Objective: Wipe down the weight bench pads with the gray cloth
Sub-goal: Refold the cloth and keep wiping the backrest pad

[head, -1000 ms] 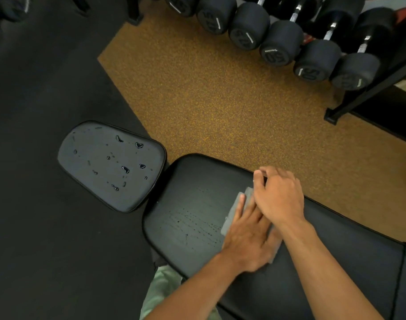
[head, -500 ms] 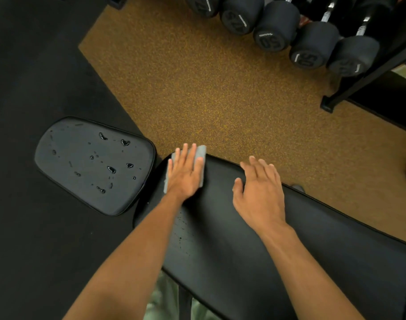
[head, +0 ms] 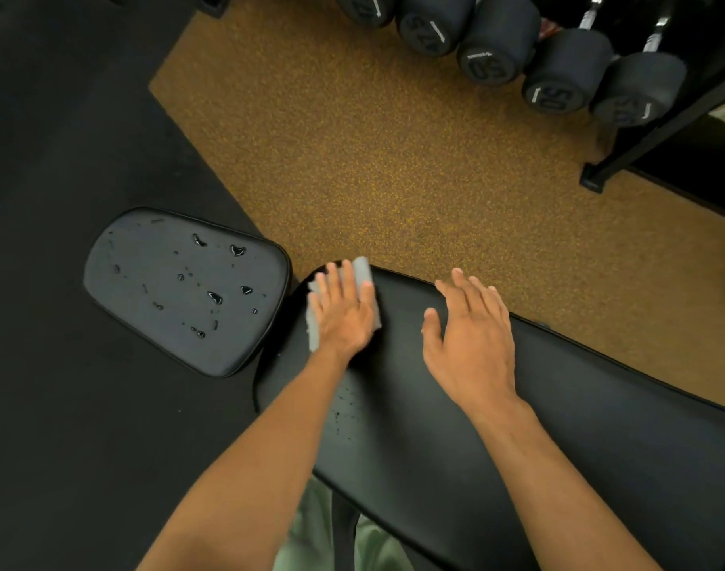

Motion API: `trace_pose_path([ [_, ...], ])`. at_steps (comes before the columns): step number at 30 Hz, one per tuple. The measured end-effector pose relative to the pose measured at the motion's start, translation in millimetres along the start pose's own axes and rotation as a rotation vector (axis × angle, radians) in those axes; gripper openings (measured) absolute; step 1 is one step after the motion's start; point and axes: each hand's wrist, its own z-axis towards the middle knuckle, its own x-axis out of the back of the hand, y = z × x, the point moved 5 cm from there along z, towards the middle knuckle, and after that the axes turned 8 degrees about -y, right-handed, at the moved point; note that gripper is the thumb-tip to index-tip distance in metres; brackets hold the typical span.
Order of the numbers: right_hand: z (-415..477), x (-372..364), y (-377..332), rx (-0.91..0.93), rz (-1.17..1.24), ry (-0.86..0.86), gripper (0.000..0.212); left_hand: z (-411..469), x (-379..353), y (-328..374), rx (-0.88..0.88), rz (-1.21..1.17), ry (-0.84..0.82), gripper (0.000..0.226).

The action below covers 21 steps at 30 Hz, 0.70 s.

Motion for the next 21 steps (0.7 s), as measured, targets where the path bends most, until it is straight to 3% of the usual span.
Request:
trace_pose_path([
  [4, -10.3, 12.8, -6.7, 0.004, 0.038, 0.038, 0.050, -100.6, -35.8, 55.9, -0.340, 0.122, -0.090, 0.088],
  [8, -22.7, 21.6, -9.4, 0.027, 0.036, 0.022, 0.050, -214.2, -61.2, 91.5, -0.666, 0.118, -0.053, 0.073],
  [12, -41.9, 19.0, -4.6, 0.073, -0.044, -0.044, 0.050, -263.7, -67.8, 81.3, -0.725, 0.103, -0.051, 0.065],
  [21, -69.9, 2.5, 9.4, 0.064, -0.084, -0.113, 0.051, -257.5, -62.2, 68.2, -0.797, 0.016, -0.046, 0.063],
])
